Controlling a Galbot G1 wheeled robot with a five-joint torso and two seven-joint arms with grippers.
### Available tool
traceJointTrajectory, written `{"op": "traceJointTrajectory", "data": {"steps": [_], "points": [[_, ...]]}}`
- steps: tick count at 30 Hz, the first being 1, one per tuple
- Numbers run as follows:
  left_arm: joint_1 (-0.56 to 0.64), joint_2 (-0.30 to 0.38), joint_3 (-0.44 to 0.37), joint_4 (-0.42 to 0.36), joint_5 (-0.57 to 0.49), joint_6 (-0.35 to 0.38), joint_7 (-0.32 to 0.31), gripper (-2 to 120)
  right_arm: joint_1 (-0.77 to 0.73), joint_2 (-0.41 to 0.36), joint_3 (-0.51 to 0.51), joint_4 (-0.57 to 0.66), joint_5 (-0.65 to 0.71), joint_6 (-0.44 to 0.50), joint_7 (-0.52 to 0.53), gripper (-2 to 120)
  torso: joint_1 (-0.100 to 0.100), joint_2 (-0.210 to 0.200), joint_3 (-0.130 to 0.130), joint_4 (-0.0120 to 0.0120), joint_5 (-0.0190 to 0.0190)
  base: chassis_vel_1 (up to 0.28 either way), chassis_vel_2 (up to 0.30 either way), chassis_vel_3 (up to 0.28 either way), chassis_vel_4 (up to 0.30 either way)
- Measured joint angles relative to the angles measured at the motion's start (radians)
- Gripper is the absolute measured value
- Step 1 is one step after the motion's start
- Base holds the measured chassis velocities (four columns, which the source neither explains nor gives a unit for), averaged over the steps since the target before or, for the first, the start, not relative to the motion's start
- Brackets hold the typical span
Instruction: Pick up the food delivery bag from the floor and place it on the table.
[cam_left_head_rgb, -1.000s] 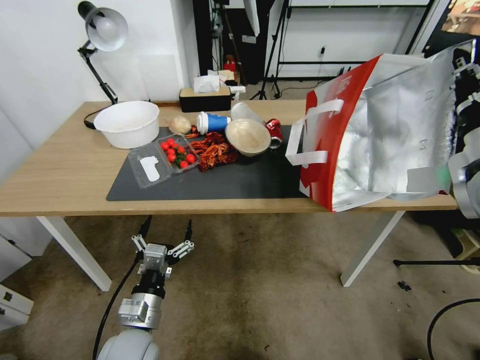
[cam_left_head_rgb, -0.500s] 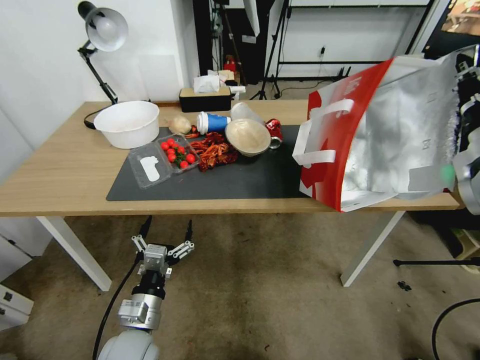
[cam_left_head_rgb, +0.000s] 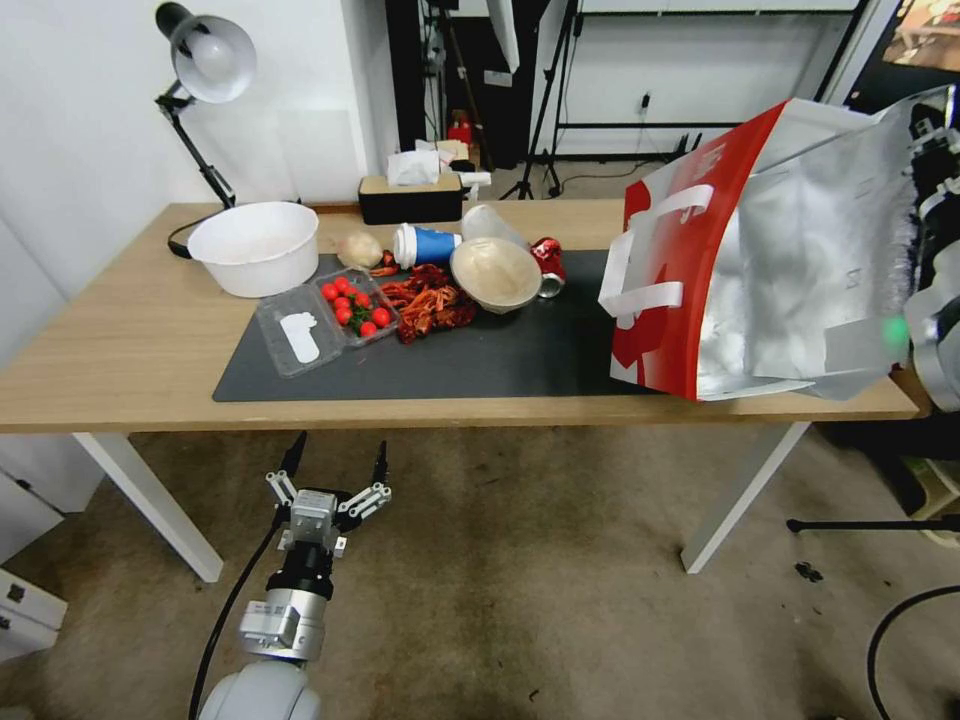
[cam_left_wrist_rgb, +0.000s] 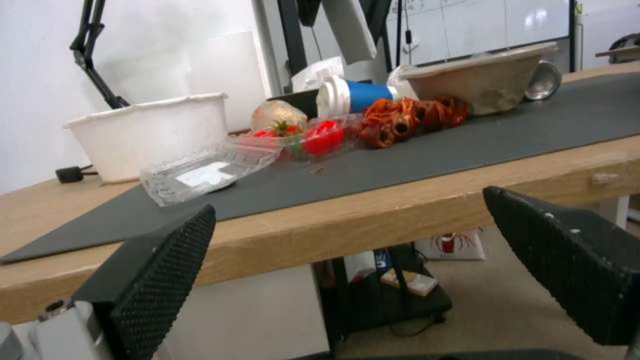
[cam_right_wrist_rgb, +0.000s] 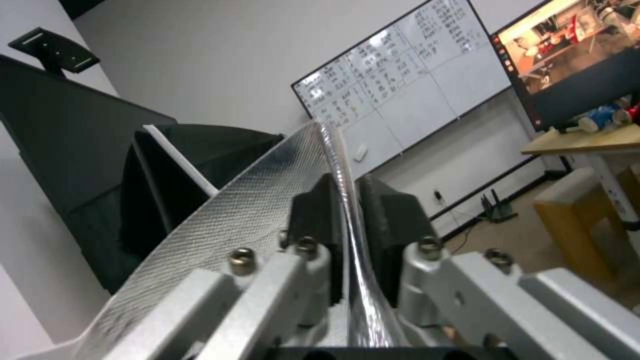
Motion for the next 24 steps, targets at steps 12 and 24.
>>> {"op": "traceJointTrajectory", "data": {"steps": [12, 24], "points": [[-0.006, -0.002, 0.004, 0.015, 0.001, -0.001, 0.0, 100, 0.029, -0.003, -0.027, -0.034, -0.026, -0.004, -0.055, 56, 0.0, 0.0, 0.0, 0.0, 0.0, 0.0, 0.0, 0.0, 0.0], [-0.013, -0.002, 0.007, 0.024, -0.013, -0.002, -0.004, 100, -0.075, 0.027, 0.012, 0.023, -0.091, -0.004, -0.188, 97, 0.0, 0.0, 0.0, 0.0, -0.0001, 0.0, 0.0, 0.0, 0.0]]}}
